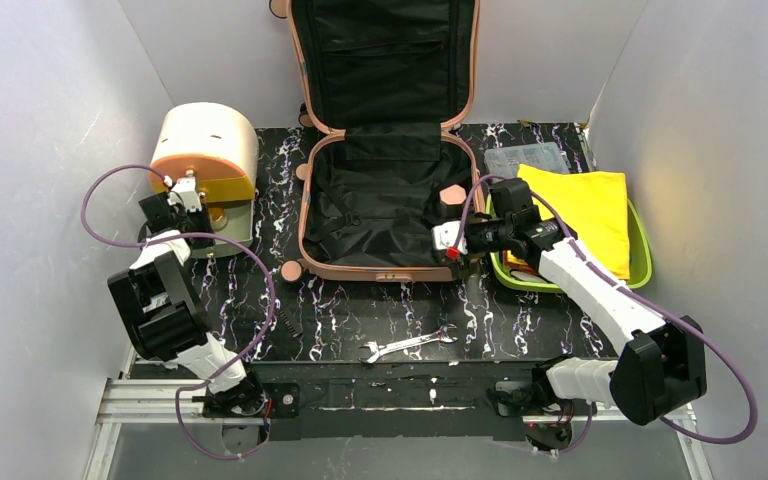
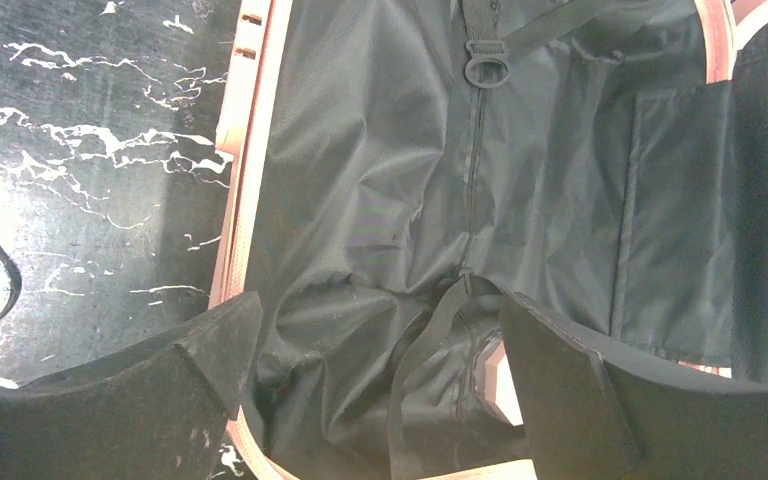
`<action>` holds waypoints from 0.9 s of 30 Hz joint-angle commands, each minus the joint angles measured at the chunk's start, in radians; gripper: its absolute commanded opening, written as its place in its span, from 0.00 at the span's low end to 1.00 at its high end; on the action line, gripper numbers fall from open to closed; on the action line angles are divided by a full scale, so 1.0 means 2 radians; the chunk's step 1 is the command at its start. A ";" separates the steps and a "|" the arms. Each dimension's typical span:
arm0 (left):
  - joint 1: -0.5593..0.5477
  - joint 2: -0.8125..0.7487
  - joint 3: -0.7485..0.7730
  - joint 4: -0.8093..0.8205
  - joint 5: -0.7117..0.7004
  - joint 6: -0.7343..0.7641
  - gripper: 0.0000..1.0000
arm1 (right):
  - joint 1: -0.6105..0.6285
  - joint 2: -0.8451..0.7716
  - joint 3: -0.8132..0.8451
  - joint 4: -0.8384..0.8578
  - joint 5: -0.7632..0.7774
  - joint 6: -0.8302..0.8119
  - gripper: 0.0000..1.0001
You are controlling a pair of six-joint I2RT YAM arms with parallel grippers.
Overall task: Open, take out, and arrange the luggage
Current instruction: Pick up the makeup from the center of the board.
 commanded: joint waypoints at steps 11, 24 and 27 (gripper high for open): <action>0.000 -0.077 0.011 -0.124 0.007 -0.006 0.96 | -0.001 0.060 0.154 0.060 0.206 0.221 0.98; 0.000 -0.173 0.051 -0.289 0.073 0.011 0.98 | -0.001 0.240 0.287 0.000 0.299 0.347 0.98; 0.000 -0.186 0.050 -0.309 0.076 0.022 0.98 | -0.001 0.275 0.308 -0.019 0.310 0.366 0.98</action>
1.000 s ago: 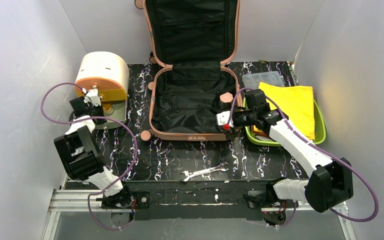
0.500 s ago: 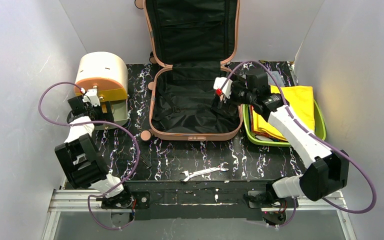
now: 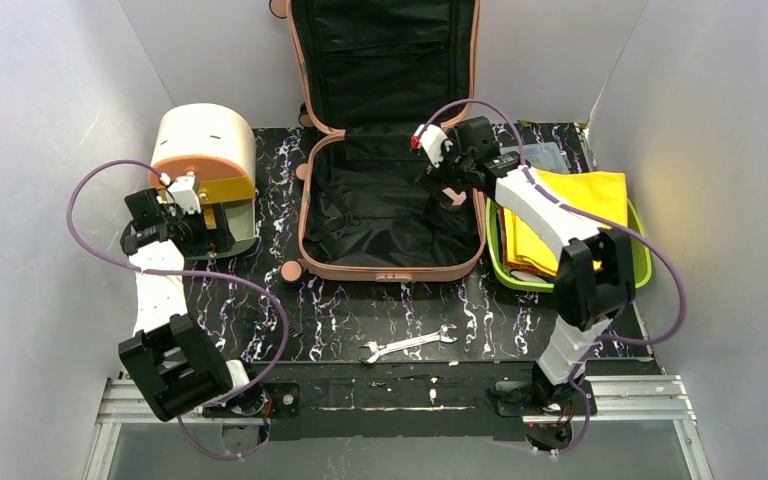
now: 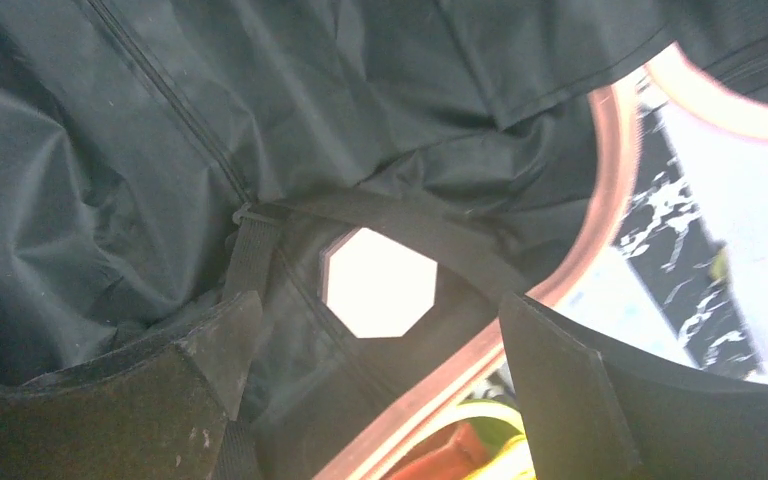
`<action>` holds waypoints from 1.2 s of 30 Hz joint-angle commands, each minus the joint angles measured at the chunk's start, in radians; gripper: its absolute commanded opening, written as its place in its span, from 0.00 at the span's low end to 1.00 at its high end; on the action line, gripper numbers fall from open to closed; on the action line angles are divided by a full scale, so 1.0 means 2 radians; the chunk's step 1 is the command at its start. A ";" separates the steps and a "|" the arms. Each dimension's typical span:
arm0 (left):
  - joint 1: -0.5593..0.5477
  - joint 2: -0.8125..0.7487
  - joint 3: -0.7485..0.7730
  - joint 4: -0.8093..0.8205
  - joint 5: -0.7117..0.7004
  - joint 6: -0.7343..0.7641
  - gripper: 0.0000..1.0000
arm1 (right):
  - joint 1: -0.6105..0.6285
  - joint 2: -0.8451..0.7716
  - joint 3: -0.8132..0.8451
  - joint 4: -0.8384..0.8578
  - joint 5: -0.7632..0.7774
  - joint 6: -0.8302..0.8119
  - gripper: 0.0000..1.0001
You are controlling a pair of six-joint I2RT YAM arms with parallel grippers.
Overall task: Open, take out, and arrange the luggage
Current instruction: Pick up the makeup from the center of the board.
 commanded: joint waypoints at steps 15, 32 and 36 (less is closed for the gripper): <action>0.002 -0.090 0.000 -0.108 0.037 0.051 0.98 | -0.002 0.133 0.098 -0.097 0.098 0.010 0.99; 0.002 -0.142 -0.029 -0.105 0.066 0.018 0.98 | -0.029 0.192 0.173 -0.187 0.003 0.017 0.67; 0.002 -0.143 -0.020 -0.109 0.069 0.019 0.98 | -0.029 0.187 0.198 -0.227 -0.033 0.015 0.37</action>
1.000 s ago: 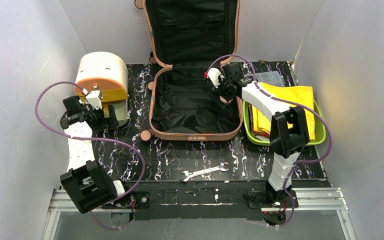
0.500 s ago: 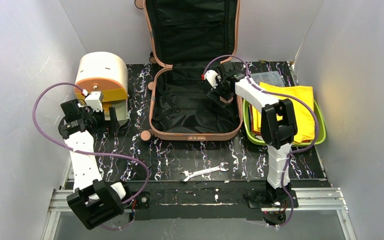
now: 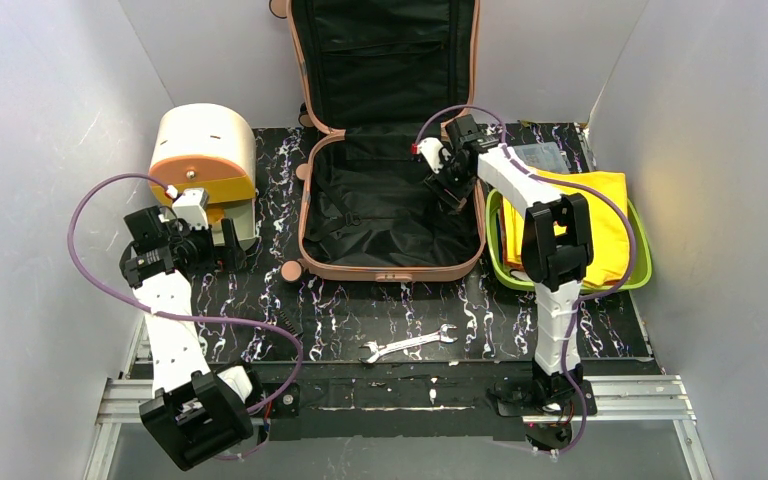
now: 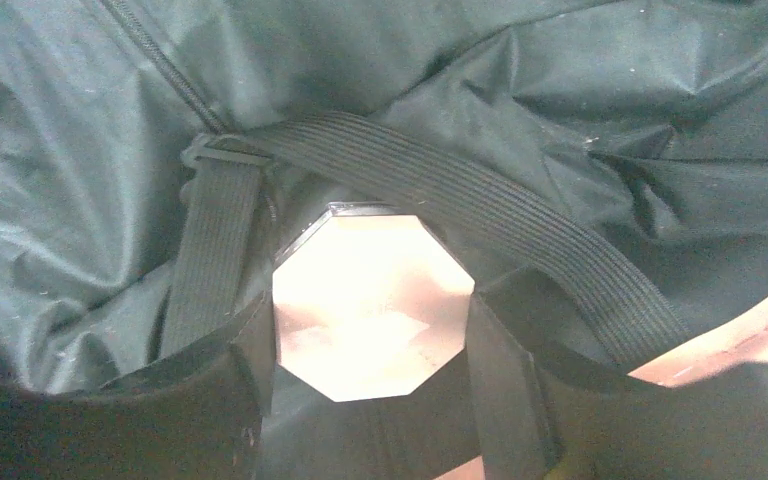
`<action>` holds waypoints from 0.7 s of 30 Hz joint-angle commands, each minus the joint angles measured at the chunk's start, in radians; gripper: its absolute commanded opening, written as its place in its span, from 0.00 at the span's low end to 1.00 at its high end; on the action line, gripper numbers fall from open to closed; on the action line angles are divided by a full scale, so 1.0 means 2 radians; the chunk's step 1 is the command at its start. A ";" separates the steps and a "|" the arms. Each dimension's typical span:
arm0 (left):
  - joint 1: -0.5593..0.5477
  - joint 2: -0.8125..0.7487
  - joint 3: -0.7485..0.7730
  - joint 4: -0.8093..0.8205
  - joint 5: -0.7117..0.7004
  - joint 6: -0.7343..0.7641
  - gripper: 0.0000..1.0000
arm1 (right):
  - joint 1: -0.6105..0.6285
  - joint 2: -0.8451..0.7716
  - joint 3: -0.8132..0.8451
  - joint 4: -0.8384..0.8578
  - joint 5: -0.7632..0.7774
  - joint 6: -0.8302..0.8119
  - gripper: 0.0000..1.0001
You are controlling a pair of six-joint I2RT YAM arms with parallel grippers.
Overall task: Open, take out, and arrange the luggage
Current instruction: Pick up the makeup from the center of the board, then place the makeup in the opened luggage.
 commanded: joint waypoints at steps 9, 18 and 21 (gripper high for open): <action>-0.002 0.011 0.068 -0.036 0.064 0.010 0.98 | 0.041 -0.101 0.039 -0.054 -0.060 0.031 0.37; -0.111 0.091 0.173 -0.041 0.024 0.031 0.98 | 0.139 -0.062 0.053 0.002 -0.039 0.019 0.41; -0.137 0.124 0.213 -0.030 0.036 0.029 0.98 | 0.141 -0.005 0.110 0.028 -0.010 0.031 0.41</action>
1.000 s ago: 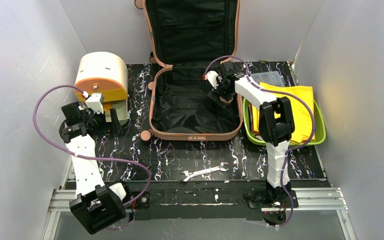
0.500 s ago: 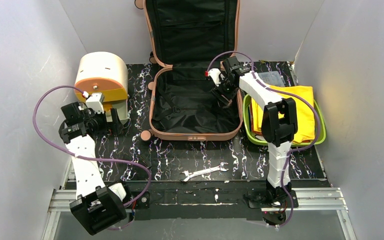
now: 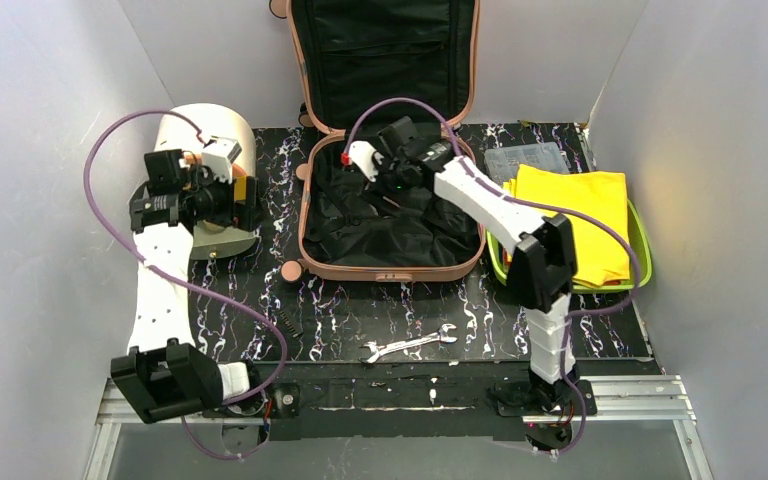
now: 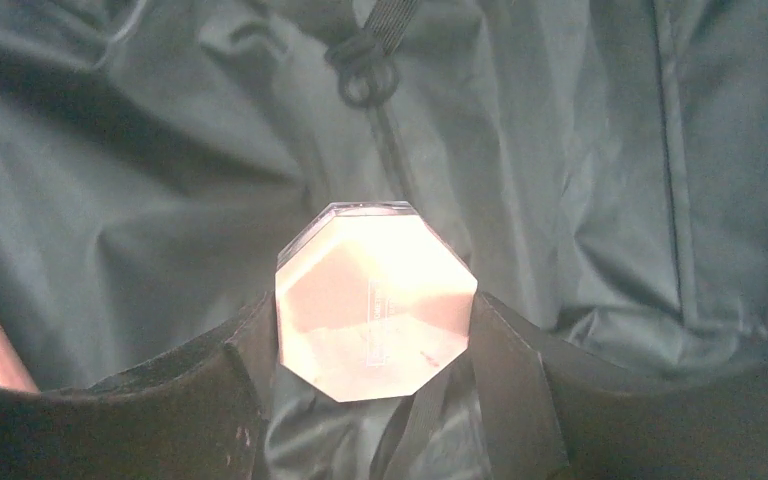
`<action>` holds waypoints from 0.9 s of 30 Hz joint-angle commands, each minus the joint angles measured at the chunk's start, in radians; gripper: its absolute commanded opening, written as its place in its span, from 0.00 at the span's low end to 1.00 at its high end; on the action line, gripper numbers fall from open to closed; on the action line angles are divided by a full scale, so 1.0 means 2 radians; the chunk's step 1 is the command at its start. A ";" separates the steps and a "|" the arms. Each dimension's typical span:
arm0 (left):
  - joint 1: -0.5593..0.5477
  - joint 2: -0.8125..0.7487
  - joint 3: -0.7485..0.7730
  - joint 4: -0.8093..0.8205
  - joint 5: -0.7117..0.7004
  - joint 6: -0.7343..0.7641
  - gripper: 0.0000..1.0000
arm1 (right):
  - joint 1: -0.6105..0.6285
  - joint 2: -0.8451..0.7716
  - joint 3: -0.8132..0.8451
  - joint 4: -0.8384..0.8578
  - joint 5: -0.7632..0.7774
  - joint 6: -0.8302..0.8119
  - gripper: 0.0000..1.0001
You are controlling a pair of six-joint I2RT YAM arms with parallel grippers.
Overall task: Open, take out, and arrange the luggage
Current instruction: Place the makeup in the opened luggage.
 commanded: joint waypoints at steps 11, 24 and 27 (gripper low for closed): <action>-0.053 0.077 0.060 0.109 0.042 -0.038 0.98 | -0.016 0.212 0.167 0.132 0.114 0.022 0.44; -0.080 0.074 0.021 0.121 0.052 -0.025 0.98 | -0.015 0.125 0.023 0.114 -0.034 0.031 0.45; -0.091 0.067 0.011 0.126 0.050 -0.021 0.98 | -0.003 0.103 -0.028 0.131 -0.022 0.020 0.50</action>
